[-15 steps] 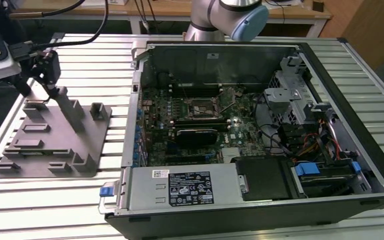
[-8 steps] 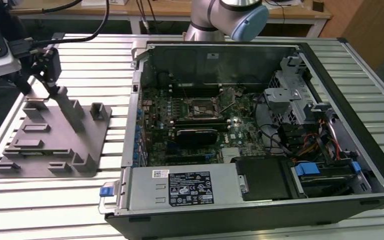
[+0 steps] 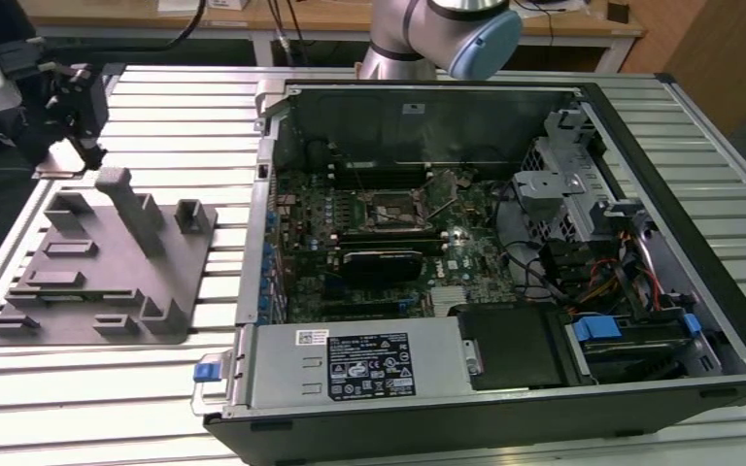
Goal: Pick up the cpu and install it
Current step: 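Pick up the cpu and move it towards the insertion slot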
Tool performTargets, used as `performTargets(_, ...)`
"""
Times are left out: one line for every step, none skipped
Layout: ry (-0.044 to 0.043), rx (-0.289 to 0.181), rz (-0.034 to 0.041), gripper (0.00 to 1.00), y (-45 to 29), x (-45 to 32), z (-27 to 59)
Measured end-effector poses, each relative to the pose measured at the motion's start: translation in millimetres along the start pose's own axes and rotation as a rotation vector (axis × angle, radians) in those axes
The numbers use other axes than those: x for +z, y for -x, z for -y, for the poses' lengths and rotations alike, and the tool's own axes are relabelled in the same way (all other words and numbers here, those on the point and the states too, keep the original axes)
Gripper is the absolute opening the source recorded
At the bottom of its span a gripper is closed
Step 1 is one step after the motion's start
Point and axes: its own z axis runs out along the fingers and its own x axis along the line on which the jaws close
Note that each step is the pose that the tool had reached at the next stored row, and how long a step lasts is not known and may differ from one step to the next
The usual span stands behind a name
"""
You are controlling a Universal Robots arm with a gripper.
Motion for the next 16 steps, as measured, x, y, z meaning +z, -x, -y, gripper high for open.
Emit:
performTargets(0.0000,0.000,0.0000,0.55,0.1,-3.7,-0.2)
performTargets(0.0000,0.000,-0.0001,0.55,0.1,-7.2,-0.4)
performTargets(-0.0001,0.000,-0.0001,0.55,0.2,-11.1,-0.6)
performTargets(0.0001,0.000,0.0001,0.55,0.3,-14.7,-0.8)
performTargets(0.0000,0.000,0.0000,0.55,0.3,-18.4,-1.1)
performTargets(-0.0001,0.000,-0.0001,0.55,0.3,-21.9,-1.3)
performTargets(0.0000,0.001,0.0000,0.55,0.4,-25.1,-1.5)
performTargets(0.0000,0.001,0.0000,0.55,0.4,-28.0,-1.7)
performTargets(-0.0001,0.001,0.0000,0.55,0.4,-30.1,-1.8)
performTargets(0.0000,0.001,0.0000,0.55,0.5,-30.8,-1.9)
performTargets(0.0001,0.001,0.0001,0.55,0.4,-30.8,-1.9)
performTargets(0.0001,0.001,0.0002,0.55,0.4,-30.8,-1.9)
performTargets(0.0001,0.001,0.0001,0.55,0.4,-30.9,-1.9)
performTargets(0.0000,0.001,0.0001,0.55,0.4,-31.0,-1.9)
performTargets(-0.0001,0.001,-0.0001,0.55,0.6,-31.1,-1.9)
performTargets(-0.0001,0.001,-0.0002,0.55,1.5,-31.1,-2.0)
